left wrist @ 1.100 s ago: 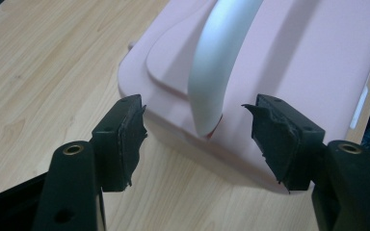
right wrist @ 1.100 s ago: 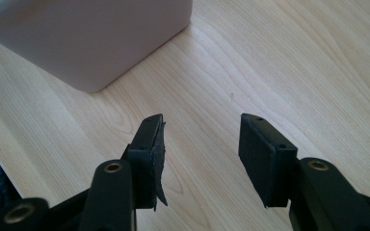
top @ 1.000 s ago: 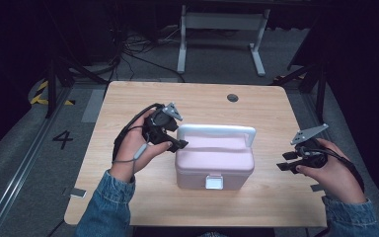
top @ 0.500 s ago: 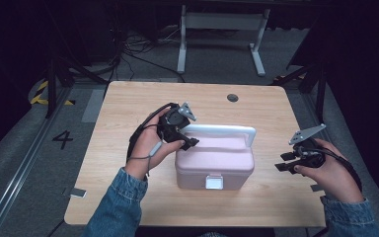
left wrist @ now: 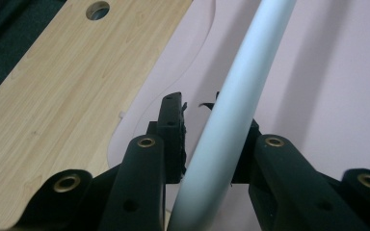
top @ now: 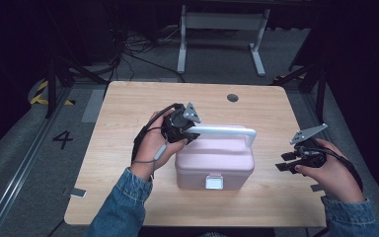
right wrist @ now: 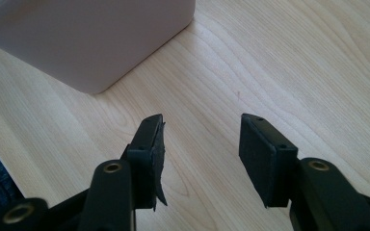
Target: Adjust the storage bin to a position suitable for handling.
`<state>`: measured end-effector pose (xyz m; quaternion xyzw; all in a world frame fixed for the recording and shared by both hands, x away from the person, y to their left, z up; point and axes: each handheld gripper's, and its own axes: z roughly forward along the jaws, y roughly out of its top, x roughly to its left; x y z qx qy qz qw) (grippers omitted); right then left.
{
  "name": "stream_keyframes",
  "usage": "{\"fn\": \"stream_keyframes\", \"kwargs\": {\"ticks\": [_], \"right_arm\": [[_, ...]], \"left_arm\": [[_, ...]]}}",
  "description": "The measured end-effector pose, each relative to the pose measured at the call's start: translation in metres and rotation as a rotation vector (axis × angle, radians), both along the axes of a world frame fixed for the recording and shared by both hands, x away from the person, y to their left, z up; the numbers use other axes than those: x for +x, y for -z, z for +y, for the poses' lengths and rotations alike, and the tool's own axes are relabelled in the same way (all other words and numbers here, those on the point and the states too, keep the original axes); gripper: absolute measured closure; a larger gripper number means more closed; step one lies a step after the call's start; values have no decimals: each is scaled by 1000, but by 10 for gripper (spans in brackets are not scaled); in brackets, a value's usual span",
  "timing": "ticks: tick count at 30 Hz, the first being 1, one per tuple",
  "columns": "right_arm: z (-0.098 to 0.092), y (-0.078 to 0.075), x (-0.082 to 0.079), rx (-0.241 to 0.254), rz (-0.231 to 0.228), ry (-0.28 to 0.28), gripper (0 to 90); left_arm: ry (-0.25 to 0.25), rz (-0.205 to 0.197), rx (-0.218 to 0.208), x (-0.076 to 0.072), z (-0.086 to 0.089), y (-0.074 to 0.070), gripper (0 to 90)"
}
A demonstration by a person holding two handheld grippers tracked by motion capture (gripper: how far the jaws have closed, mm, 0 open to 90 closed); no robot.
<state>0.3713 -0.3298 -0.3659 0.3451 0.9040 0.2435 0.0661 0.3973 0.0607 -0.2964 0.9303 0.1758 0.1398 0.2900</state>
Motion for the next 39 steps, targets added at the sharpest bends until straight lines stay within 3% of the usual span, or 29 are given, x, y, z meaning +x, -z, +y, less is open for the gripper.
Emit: {"fn": "stream_keyframes", "kwargs": {"ticks": [8, 15, 25, 31, 39], "right_arm": [[-1, -1, -2, 3, -6, 2, 543], [-5, -7, -9, 41, -55, 18, 581], [-12, -8, -17, 63, -54, 44, 582], [-14, -7, -21, 69, -56, 55, 582], [-9, -6, -24, 77, -58, 38, 583]], "left_arm": [[-3, -1, 4, 1, 0, -6, 749], [-10, -1, 2, 9, 0, -14, 744], [-32, 1, -16, 26, 3, -25, 722], [-43, 5, -53, 36, 7, -36, 682], [-52, 17, -51, 48, 6, -39, 679]]}}
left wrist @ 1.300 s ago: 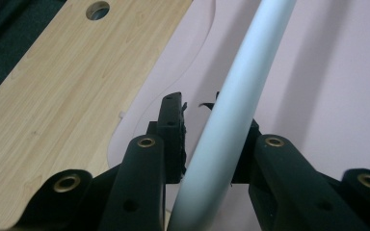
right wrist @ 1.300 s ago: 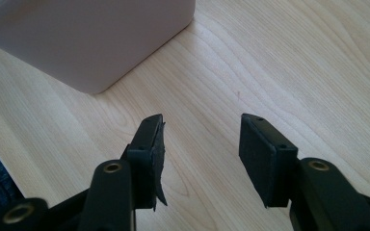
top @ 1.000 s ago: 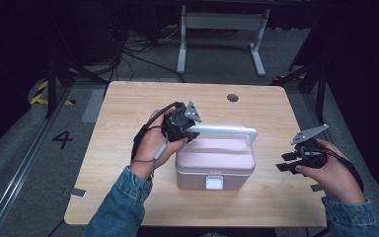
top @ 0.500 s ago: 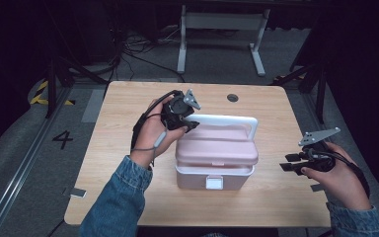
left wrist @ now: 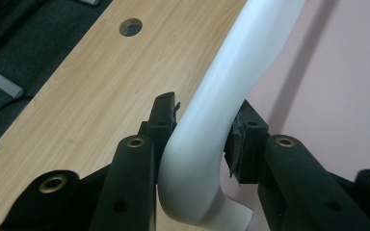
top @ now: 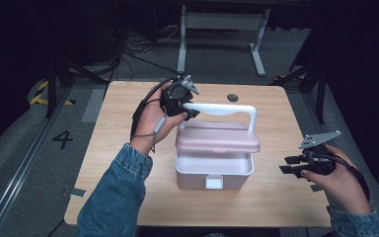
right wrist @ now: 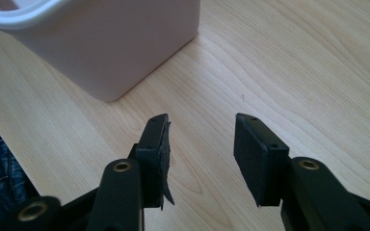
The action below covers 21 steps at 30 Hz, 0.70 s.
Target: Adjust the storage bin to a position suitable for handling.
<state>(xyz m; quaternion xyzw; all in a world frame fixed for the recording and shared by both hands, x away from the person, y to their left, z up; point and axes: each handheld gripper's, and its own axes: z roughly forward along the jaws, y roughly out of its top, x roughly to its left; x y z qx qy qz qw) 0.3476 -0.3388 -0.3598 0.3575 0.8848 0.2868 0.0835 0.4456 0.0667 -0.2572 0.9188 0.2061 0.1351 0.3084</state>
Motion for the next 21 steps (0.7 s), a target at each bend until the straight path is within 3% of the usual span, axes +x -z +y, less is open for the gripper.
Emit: {"fn": "stream_keyframes", "kwargs": {"ticks": [10, 12, 21], "right_arm": [[2, -2, 0, 18, -17, -3, 587], [3, -3, 0, 29, -30, -7, 592], [5, -10, -2, 74, -69, -3, 602]], "left_arm": [[-27, 17, 28, 16, -3, -4, 678], [-35, 13, 23, 20, -4, -3, 678], [-59, 63, -26, 36, 0, 0, 686]]}}
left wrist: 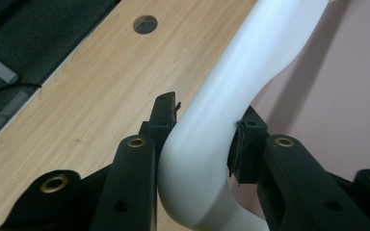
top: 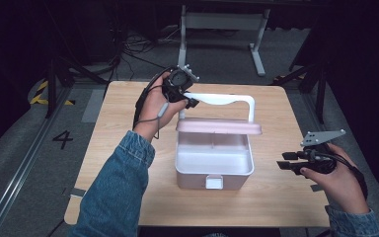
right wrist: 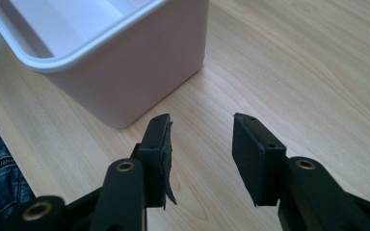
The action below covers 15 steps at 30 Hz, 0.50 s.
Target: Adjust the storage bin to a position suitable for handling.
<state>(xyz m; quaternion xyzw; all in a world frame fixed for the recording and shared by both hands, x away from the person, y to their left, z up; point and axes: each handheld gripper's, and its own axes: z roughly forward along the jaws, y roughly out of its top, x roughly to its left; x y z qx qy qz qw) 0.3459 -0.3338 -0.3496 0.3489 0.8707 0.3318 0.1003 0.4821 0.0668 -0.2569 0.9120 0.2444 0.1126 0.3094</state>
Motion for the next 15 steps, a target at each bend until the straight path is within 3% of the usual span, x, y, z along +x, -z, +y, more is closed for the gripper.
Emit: {"fn": "stream_keyframes", "kwargs": {"ticks": [15], "right_arm": [[5, -4, 2, 37, -31, -2, 609]], "left_arm": [[-39, 43, -26, 22, 0, 5, 682]]}}
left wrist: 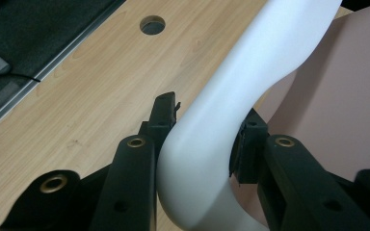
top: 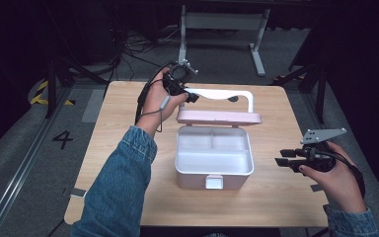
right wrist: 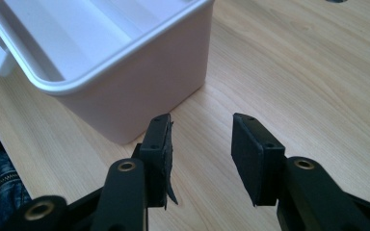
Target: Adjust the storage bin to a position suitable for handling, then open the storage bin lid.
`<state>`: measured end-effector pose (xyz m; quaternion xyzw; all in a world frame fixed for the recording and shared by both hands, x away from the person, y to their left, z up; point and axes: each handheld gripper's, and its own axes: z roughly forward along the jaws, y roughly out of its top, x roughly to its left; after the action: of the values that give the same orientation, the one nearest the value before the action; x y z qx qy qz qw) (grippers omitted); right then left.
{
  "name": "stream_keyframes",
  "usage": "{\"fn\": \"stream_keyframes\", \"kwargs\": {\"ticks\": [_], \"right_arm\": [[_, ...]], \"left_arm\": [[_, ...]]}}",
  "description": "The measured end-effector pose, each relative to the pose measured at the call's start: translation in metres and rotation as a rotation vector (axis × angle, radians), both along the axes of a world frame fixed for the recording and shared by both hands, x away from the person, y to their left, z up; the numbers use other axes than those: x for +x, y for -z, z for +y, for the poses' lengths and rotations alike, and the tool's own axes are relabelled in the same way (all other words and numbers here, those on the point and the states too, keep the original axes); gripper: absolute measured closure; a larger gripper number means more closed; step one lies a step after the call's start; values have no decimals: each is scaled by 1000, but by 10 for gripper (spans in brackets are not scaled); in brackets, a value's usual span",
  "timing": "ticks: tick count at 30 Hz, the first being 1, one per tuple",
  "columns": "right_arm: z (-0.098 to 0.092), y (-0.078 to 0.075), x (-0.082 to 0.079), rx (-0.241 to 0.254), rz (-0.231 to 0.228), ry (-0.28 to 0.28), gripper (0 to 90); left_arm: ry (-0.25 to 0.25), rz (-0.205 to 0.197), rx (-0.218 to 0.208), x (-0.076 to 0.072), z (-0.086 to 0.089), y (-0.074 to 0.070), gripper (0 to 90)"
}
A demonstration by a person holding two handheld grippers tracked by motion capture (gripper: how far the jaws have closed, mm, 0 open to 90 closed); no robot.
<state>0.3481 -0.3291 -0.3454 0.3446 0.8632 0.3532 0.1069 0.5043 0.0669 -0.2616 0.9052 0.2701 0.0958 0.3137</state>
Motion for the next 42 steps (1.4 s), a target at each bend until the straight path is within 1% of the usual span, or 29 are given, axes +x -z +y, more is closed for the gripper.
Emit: {"fn": "stream_keyframes", "kwargs": {"ticks": [7, 9, 13, 14, 15, 18, 21, 24, 26, 27, 29, 30, 31, 32, 34, 36, 39, 41, 42], "right_arm": [[3, -5, 0, 43, -26, -5, 616], [4, -7, 0, 63, -35, -7, 622], [8, -10, 0, 100, -36, -22, 628], [9, -11, 0, 111, -42, -27, 629], [10, -12, 0, 122, -49, -30, 631], [13, -15, 0, 150, -67, -25, 632], [16, -20, 0, 180, -106, -16, 635], [20, -26, 0, 244, -130, -12, 672], [24, -29, 1, 269, -141, -20, 702], [24, -29, 1, 269, -141, -20, 702], [31, -32, 2, 293, -145, -37, 754], [36, -34, 3, 303, -151, -48, 803], [38, -35, 3, 308, -156, -50, 823], [38, -35, 3, 308, -156, -50, 823], [42, -36, 4, 323, -169, -59, 856], [47, -38, 7, 348, -188, -63, 865], [52, -37, 9, 402, -215, -63, 867], [53, -37, 10, 416, -237, -57, 878], [53, -38, 11, 421, -246, -57, 882]], "left_arm": [[-19, 4, 15, 7, -2, 2, 684], [-25, 10, 15, 7, -2, 2, 684], [-23, 9, 14, 9, -2, 4, 685], [-27, 14, 14, 9, -2, 5, 686], [-25, 10, 11, 10, -2, 6, 686], [-25, 13, 5, 9, -2, 7, 687], [-25, 11, 8, 9, -1, 7, 687], [-22, 11, 8, 8, -1, 7, 688], [-24, 11, 6, 8, -1, 7, 688], [-24, 11, 6, 8, -1, 7, 688], [-25, 10, 7, 8, -1, 7, 689], [-25, 9, 6, 8, -1, 7, 689], [-24, 10, 4, 7, -1, 7, 690], [-24, 10, 4, 7, -1, 7, 690], [-25, 12, 2, 6, 0, 7, 691], [-23, 6, 4, 6, 0, 7, 698], [-21, 8, 2, 4, 2, 5, 708], [-19, 6, 4, 2, 3, 4, 706], [-20, 6, -2, 1, 4, 4, 702]]}}
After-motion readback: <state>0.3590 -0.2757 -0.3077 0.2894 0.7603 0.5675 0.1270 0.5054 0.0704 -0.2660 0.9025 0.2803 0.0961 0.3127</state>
